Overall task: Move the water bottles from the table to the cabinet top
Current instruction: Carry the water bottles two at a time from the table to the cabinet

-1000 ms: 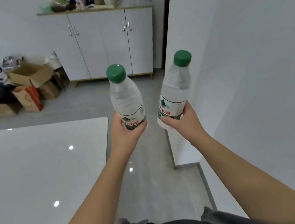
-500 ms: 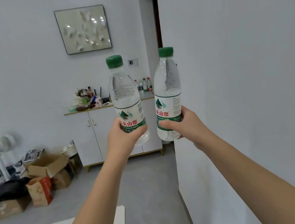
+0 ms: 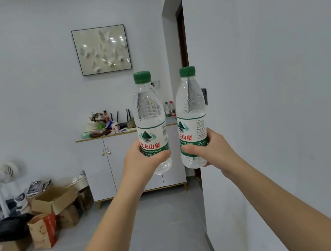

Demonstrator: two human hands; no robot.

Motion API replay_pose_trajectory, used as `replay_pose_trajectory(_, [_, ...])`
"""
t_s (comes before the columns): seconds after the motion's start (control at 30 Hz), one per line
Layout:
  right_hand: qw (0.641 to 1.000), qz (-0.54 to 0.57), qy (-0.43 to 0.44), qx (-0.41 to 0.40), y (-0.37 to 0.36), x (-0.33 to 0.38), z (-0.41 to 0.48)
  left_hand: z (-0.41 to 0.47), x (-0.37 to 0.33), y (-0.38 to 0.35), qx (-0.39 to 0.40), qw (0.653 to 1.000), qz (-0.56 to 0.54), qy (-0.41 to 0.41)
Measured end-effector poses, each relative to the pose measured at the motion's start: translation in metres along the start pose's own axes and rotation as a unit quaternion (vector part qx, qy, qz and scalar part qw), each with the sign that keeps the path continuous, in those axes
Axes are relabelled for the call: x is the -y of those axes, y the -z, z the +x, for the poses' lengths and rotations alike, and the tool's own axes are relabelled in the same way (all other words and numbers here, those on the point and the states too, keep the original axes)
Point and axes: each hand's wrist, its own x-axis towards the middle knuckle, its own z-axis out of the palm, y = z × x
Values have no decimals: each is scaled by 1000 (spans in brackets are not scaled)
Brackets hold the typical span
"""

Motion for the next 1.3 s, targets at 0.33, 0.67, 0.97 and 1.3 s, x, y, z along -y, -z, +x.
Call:
replay_pose_trajectory(0.33, [1000, 8, -22, -16, -14, -17, 41, 46, 9, 2, 11, 1000, -10, 9])
replay_pose_trajectory(0.67, [999, 18, -22, -21, -26, -53, 141, 142, 51, -18, -15, 999, -9, 27])
replay_pose_trajectory(0.97, [999, 38, 3, -36, -27, -93, 273, 265, 91, -63, -23, 999, -16, 26])
replay_pose_trajectory(1.3, [997, 55, -8, -53, -46, -147, 384, 371, 140, -83, -36, 998, -21, 42])
